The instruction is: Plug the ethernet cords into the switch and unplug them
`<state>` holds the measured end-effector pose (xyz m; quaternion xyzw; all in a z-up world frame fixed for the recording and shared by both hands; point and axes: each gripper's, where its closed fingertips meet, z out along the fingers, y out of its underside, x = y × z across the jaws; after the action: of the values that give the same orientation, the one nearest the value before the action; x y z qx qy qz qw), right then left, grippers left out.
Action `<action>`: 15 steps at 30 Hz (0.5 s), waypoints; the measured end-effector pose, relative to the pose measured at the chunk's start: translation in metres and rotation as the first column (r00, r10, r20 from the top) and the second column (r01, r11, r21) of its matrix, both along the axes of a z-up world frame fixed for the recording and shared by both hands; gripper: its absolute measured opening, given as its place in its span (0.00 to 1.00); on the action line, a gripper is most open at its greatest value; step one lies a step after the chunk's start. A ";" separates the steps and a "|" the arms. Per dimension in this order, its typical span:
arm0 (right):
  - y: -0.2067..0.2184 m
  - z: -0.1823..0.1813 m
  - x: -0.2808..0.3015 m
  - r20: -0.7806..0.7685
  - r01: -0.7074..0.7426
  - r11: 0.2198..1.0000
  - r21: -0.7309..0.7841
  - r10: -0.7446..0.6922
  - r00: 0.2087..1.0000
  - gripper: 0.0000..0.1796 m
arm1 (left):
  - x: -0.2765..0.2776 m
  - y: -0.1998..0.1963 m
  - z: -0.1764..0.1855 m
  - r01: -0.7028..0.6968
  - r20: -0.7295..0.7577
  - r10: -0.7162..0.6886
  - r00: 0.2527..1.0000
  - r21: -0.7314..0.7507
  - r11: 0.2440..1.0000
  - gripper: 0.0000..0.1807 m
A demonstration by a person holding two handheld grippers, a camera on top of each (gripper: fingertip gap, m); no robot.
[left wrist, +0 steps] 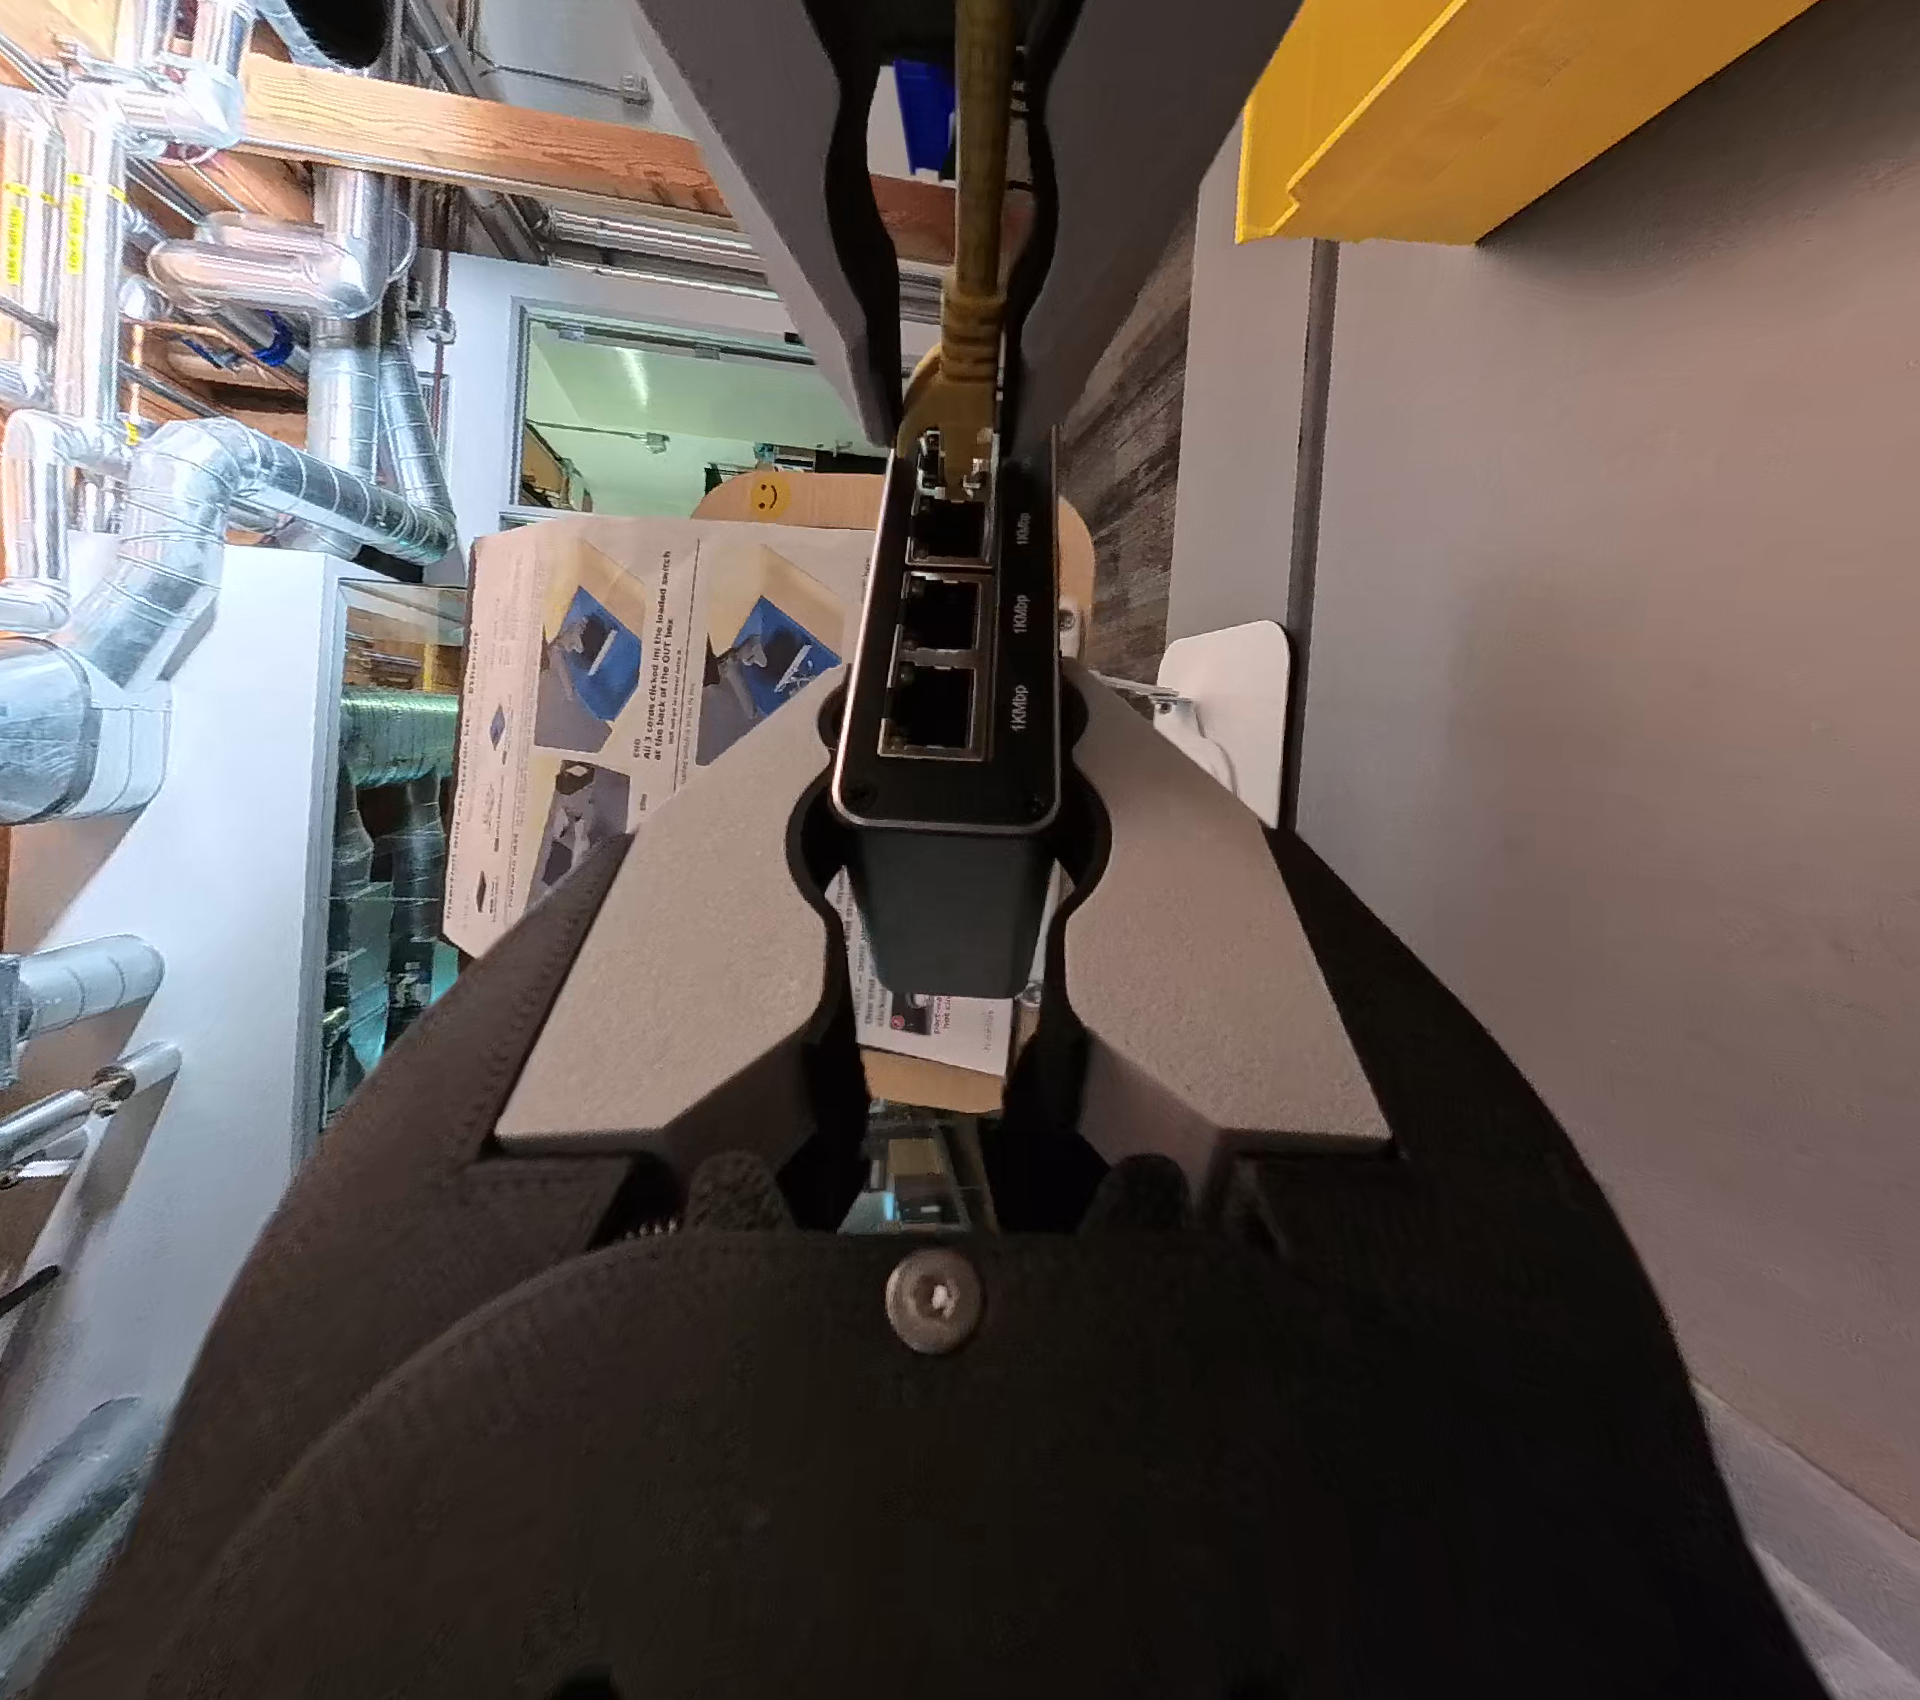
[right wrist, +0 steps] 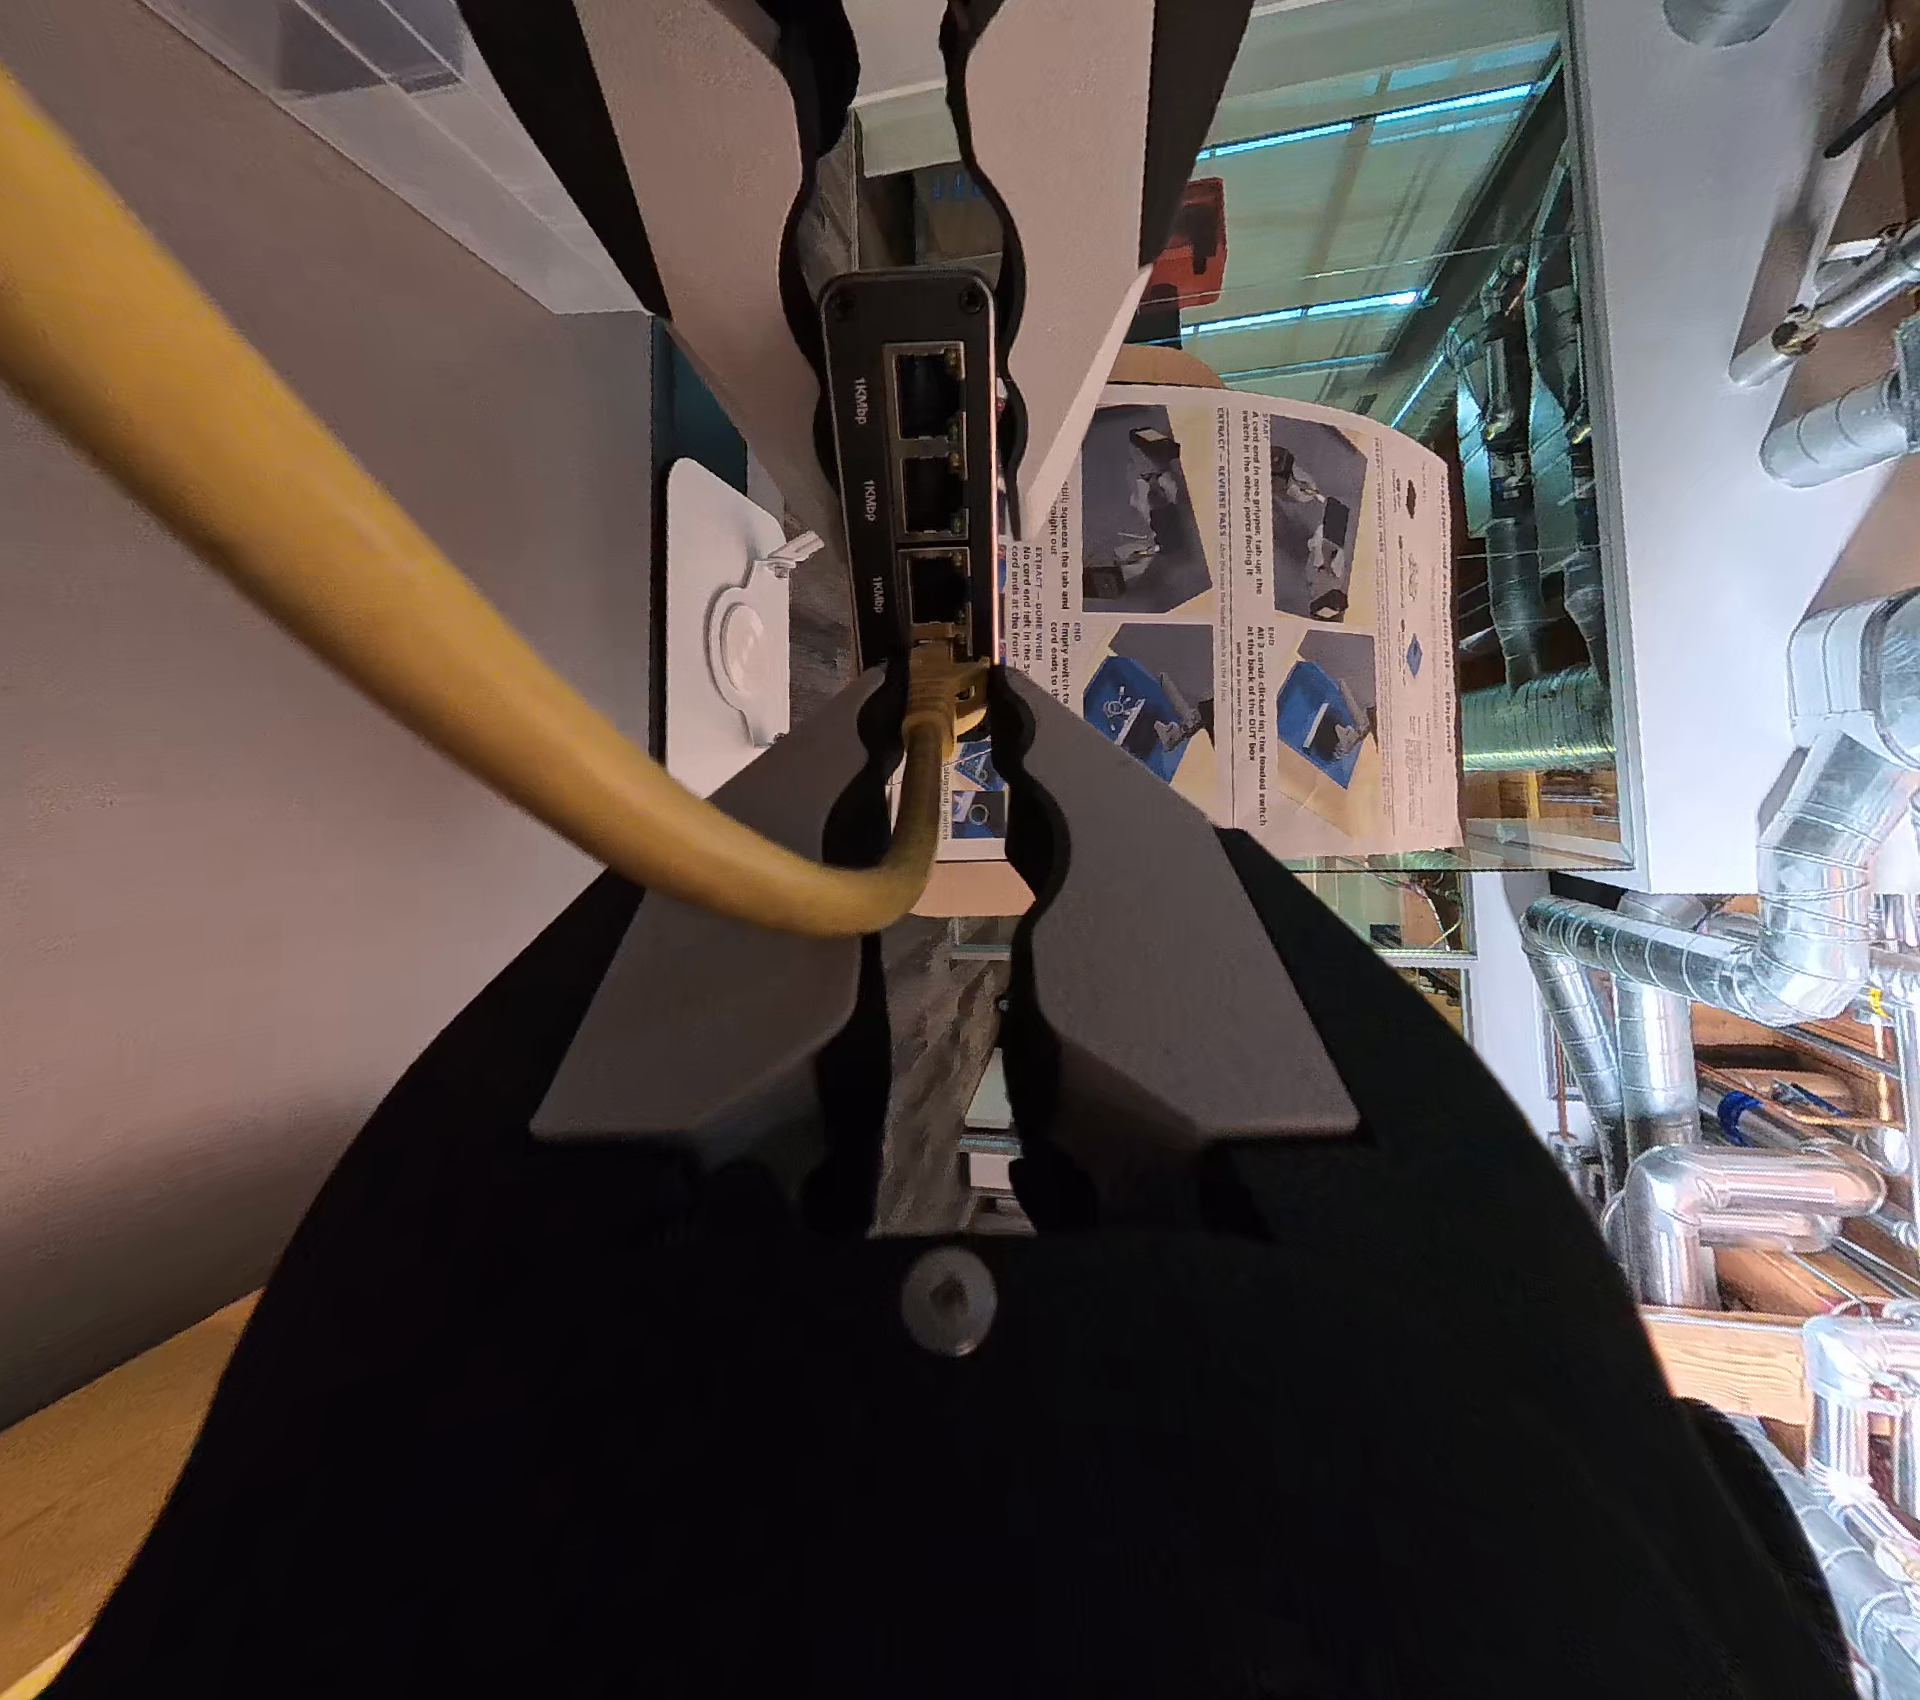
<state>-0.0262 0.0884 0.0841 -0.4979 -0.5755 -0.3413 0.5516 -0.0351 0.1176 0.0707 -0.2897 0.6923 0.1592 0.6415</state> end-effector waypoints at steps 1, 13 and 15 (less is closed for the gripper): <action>0.000 0.000 0.000 0.007 -0.003 1.000 0.004 0.003 1.000 0.08 | 0.000 0.000 0.000 -0.001 -0.001 0.001 1.000 0.005 1.000 0.18; -0.005 0.006 0.002 -0.001 0.004 1.000 0.025 -0.004 1.000 0.07 | 0.006 -0.005 0.006 0.039 0.051 -0.039 0.998 0.005 0.999 0.18; -0.006 0.009 0.002 0.001 0.017 0.999 0.038 -0.017 1.000 0.07 | 0.008 -0.005 0.010 0.066 0.103 -0.068 0.992 0.015 0.998 0.20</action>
<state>-0.0239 0.0824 0.0934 -0.4921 -0.5652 -0.3571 0.5575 -0.0270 0.1126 0.0811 -0.2704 0.6665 0.1263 0.6832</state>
